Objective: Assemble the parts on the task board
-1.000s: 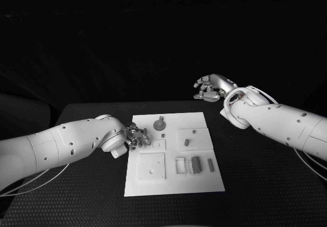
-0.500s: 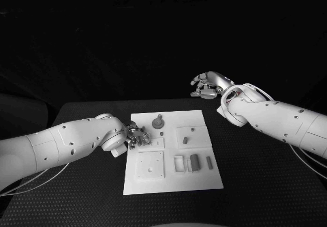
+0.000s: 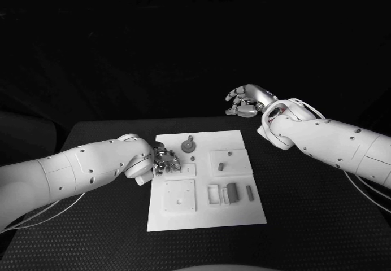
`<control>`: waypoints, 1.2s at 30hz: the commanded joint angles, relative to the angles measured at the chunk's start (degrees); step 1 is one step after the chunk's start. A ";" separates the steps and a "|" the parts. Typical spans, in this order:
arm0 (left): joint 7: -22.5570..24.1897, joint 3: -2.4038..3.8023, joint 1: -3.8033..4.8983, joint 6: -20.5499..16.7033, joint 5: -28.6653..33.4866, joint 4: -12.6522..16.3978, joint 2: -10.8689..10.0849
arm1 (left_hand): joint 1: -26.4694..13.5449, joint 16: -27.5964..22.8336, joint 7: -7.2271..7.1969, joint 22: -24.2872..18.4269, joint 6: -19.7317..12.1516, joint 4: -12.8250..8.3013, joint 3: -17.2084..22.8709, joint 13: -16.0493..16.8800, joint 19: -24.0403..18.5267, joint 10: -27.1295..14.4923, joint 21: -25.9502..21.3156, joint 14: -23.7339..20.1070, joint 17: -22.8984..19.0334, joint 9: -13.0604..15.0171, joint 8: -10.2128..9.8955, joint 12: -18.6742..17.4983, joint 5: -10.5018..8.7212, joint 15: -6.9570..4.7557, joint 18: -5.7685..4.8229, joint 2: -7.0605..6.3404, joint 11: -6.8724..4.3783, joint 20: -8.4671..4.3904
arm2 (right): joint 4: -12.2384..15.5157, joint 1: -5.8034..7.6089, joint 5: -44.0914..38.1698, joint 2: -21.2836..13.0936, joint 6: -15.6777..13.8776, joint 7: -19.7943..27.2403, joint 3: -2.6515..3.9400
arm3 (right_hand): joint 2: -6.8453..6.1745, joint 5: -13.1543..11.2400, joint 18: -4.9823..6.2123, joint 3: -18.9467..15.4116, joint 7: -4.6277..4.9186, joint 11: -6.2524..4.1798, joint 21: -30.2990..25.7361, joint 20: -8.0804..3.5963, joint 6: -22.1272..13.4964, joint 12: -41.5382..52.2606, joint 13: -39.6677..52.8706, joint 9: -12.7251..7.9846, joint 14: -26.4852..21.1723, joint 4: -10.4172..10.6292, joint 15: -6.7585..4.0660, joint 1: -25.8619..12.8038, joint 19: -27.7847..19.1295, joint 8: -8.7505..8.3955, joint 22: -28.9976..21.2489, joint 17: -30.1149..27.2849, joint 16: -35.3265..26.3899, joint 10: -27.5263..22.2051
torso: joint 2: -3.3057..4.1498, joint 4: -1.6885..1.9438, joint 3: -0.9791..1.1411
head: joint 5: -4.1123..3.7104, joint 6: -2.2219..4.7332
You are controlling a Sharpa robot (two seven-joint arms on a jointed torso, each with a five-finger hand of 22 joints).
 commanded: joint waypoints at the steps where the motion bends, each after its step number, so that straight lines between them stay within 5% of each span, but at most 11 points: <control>1: -0.81 0.06 0.04 -0.61 -2.13 -0.22 0.38 | 0.13 0.69 -4.47 1.23 9.96 0.38 0.38 -0.10 1.73 0.18 0.60 0.56 -0.48 19.01 0.79 0.77 0.19 -1.77 1.87 0.53 -0.59 -1.07 | 0.18 0.03 0.08 0.15 0.84 -0.12 0.04 | 0.12 0.11 4.84 -0.23 1.11 0.15 -0.36 -0.01 -0.61 -0.40 0.09 0.05 -0.39 -0.16 0.13 0.48 0.02 0.22 0.08 -0.08 -0.34 -0.16 | 0.00 0.02 0.05 | -0.01 -0.07; 5: -1.06 0.07 0.04 -0.17 -2.82 -0.36 0.68 | 0.01 1.84 -4.85 1.23 10.38 0.44 0.36 -0.14 2.35 0.52 1.32 0.99 -1.11 20.23 1.39 1.88 0.65 -2.16 1.64 0.54 -0.96 -0.74 | 0.28 0.03 0.08 0.25 0.99 -0.17 0.04 | 0.14 0.11 4.84 -0.31 1.13 0.17 -0.38 0.03 -0.64 -0.41 0.10 0.05 -0.42 -0.10 0.14 0.38 -0.01 0.21 0.09 -0.09 -0.34 -0.18 | 0.02 -0.05 0.05 | -0.12 -0.10; 12: -1.15 0.07 0.04 1.30 -3.04 -0.36 1.10 | -0.11 3.72 -5.16 1.25 10.55 0.37 0.45 -0.32 2.85 0.52 2.29 0.99 -1.92 21.82 2.00 3.53 4.79 -2.53 1.53 0.63 -1.29 -0.62 | 0.21 0.03 0.08 0.64 1.22 -0.27 0.04 | 0.18 0.11 4.84 -0.37 1.14 0.18 -0.40 0.06 -0.67 -0.43 0.11 0.05 -0.44 -0.06 0.15 0.30 -0.03 0.21 0.10 -0.10 -0.34 -0.19 | 0.01 -0.08 0.08 | -0.17 -0.23; 36: -1.06 0.06 -0.29 2.15 -3.70 -2.62 3.10 | -0.62 6.53 -5.74 1.27 11.24 1.11 0.02 -0.49 3.17 0.49 3.61 0.91 -2.72 23.79 2.92 6.18 3.67 -3.13 1.40 0.80 -1.85 -0.42 | 0.32 0.03 0.08 1.09 1.78 -0.50 0.03 | 0.26 0.11 4.84 -0.52 1.17 0.21 -0.44 0.14 -0.73 -0.47 0.13 0.03 -0.50 0.03 0.18 0.05 -0.08 0.19 0.12 -0.11 -0.34 -0.22 | 0.01 0.09 -0.06 | -0.67 -0.57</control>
